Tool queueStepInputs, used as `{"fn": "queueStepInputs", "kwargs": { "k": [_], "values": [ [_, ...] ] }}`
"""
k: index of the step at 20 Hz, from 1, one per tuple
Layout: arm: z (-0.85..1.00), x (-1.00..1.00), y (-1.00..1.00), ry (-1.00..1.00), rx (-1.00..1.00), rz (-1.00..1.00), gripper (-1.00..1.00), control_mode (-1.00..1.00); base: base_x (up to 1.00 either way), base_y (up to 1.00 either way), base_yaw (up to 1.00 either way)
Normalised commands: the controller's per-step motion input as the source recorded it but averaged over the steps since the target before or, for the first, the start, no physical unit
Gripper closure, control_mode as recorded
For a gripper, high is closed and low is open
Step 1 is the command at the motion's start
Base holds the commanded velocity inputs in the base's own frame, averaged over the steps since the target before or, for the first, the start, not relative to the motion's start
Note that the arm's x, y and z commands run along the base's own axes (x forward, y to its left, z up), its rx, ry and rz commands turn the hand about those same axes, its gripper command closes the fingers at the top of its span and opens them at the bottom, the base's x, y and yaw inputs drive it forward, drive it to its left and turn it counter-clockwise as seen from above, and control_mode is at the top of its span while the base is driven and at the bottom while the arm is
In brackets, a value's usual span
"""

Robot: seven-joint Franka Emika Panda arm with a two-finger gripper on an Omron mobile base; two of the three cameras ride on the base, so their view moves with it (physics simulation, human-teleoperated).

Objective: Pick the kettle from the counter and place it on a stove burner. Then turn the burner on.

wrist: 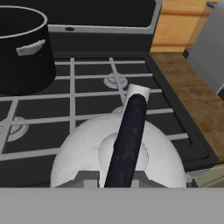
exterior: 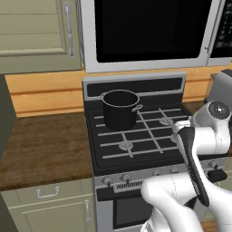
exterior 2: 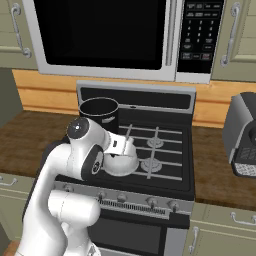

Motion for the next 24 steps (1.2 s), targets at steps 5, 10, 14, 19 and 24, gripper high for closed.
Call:
{"fn": "queueStepInputs", "kwargs": {
  "k": [5, 10, 14, 19, 24],
  "values": [
    [0.0, 0.01, -0.9, 0.0, 0.0, 0.0, 1.0, -1.0, 0.0, 0.0, 0.0],
    [0.0, 0.18, -0.78, 0.08, 0.05, 0.04, 1.0, -1.0, 0.0, 0.0, 0.0],
    [0.0, 0.36, -0.52, 0.11, 0.08, 0.12, 1.0, -1.0, 0.0, 0.0, 0.0],
    [0.0, 0.37, -0.27, 0.14, 0.07, 0.15, 1.0, -1.0, 0.0, 0.0, 0.0],
    [-0.01, 0.3, 0.0, 0.08, 0.02, 0.1, 1.0, -1.0, 0.0, 0.0, 0.0]
  ]
}}
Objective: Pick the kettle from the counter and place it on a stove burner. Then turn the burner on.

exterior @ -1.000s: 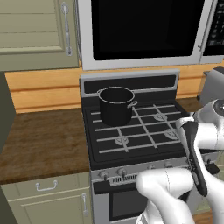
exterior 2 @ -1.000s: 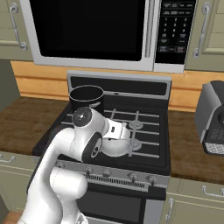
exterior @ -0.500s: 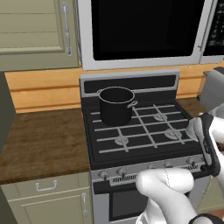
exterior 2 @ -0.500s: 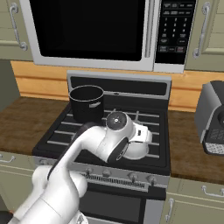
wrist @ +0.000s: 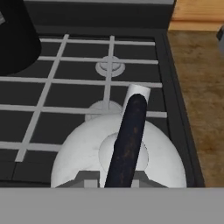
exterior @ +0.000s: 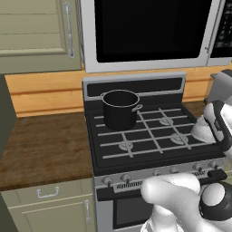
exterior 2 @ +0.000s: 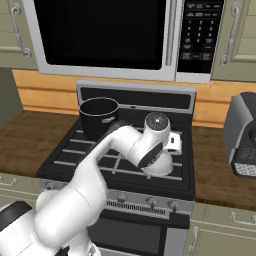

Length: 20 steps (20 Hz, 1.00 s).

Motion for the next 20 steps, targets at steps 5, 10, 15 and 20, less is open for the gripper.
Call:
{"fn": "queueStepInputs", "kwargs": {
  "k": [5, 10, 15, 20],
  "values": [
    [-0.05, 0.3, 0.04, 0.0, 0.0, 0.04, 1.0, -1.0, 0.0, 0.0, 0.0],
    [-0.14, 0.3, 0.15, 0.0, 0.0, 0.0, 1.0, -1.0, 0.0, 0.0, 0.0],
    [-0.18, 0.27, 0.2, 0.0, 0.0, 0.0, 1.0, -1.0, 0.0, 0.0, 0.0],
    [-0.21, 0.28, 0.17, 0.0, 0.0, 0.0, 1.0, -1.0, 0.0, 0.0, 0.0]
  ]
}}
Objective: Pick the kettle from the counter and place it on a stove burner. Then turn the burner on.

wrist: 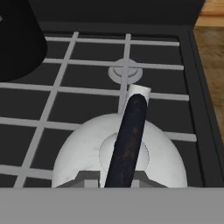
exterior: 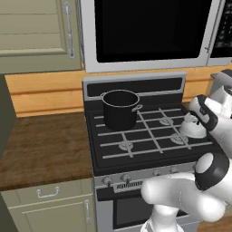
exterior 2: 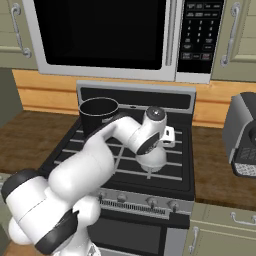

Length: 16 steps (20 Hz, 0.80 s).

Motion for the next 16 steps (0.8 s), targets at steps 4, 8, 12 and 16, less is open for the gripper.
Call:
{"fn": "queueStepInputs", "kwargs": {
  "k": [4, 8, 12, 16],
  "values": [
    [-0.21, 0.35, 0.08, 0.0, 0.0, 0.0, 1.0, -1.0, 0.0, 0.0, 0.0],
    [-0.15, 0.34, 0.0, 0.0, 0.0, 0.0, 1.0, -1.0, 0.0, 0.0, 0.0],
    [-0.13, 0.34, 0.0, 0.0, 0.0, 0.0, 1.0, -1.0, 0.0, 0.0, 0.0],
    [-0.13, 0.24, 0.0, 0.0, 0.0, 0.0, 1.0, -1.0, 0.0, 0.0, 0.0]
  ]
}}
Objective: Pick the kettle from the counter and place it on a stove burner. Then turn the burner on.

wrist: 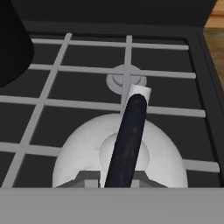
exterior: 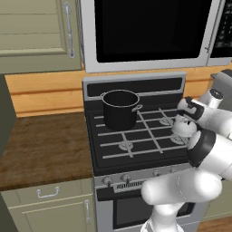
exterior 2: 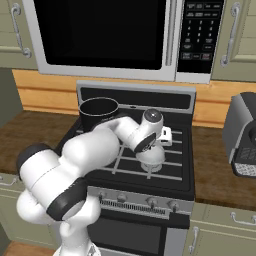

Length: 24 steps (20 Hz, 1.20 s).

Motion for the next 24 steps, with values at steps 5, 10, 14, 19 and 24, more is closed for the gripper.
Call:
{"fn": "queueStepInputs", "kwargs": {
  "k": [5, 10, 14, 19, 24],
  "values": [
    [-0.18, 0.2, 0.0, 0.0, 0.0, 0.0, 1.0, -1.0, 0.0, 0.0, 0.0],
    [-0.23, 0.15, 0.0, 0.0, 0.0, 0.0, 1.0, -1.0, 0.0, 0.0, 0.0],
    [-0.23, 0.12, 0.0, -0.01, 0.0, 0.0, 1.0, -1.0, 0.0, 0.0, 0.0],
    [-0.18, 0.16, 0.0, 0.0, 0.0, 0.0, 1.0, -1.0, 0.0, 0.0, 0.0],
    [-0.17, 0.19, 0.0, -0.03, 0.0, 0.0, 1.0, -1.0, 0.0, 0.0, 0.0]
  ]
}}
